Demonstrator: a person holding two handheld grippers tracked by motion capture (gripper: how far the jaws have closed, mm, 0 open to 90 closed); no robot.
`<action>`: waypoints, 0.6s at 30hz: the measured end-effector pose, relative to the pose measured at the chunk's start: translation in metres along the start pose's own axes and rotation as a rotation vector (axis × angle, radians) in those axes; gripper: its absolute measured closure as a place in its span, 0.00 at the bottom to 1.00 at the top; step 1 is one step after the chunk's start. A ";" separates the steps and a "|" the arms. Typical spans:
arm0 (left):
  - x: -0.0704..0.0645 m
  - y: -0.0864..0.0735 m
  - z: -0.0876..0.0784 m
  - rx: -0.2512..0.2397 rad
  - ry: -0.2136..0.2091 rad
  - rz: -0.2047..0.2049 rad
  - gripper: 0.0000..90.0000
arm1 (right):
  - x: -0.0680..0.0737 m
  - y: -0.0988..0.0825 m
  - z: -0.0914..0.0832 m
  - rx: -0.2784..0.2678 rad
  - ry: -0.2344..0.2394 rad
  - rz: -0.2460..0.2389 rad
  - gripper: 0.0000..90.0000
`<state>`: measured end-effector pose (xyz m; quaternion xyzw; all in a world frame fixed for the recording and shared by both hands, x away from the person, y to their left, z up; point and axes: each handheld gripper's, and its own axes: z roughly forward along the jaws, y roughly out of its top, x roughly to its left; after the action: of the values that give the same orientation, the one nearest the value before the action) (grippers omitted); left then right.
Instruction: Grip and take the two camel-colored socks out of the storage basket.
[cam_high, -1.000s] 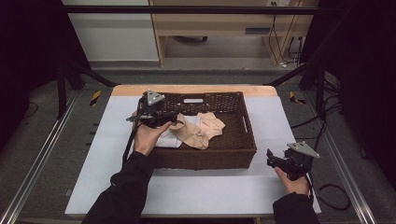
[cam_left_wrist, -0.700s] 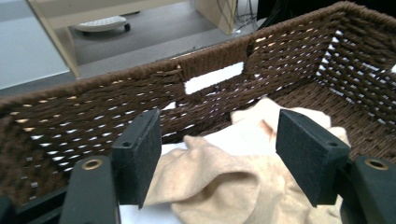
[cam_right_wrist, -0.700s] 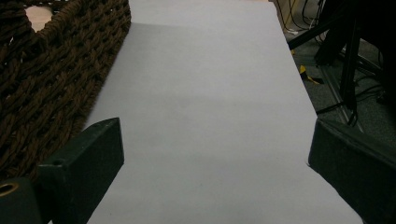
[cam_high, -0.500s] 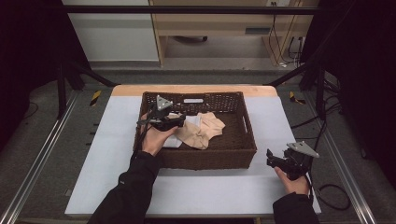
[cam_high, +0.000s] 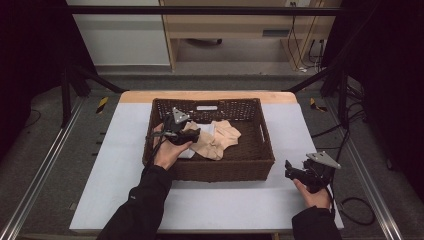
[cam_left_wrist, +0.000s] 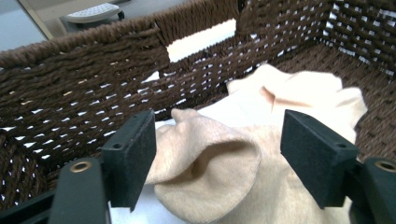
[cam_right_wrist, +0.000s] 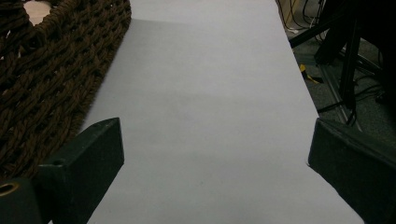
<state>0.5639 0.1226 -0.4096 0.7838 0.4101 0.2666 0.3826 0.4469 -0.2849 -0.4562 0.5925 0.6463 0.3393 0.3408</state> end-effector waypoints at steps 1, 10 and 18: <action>-0.001 -0.001 0.001 0.010 0.005 0.018 0.27 | 0.000 0.000 0.000 0.004 0.001 0.000 0.04; -0.005 -0.004 0.006 0.046 0.017 0.066 0.25 | 0.000 0.000 0.001 0.010 -0.001 0.001 0.04; -0.005 -0.007 0.009 0.096 0.043 0.095 0.39 | 0.000 0.000 0.002 0.018 -0.010 0.001 0.04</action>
<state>0.5648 0.1177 -0.4203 0.8138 0.3930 0.2811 0.3229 0.4483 -0.2849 -0.4575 0.5977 0.6473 0.3307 0.3382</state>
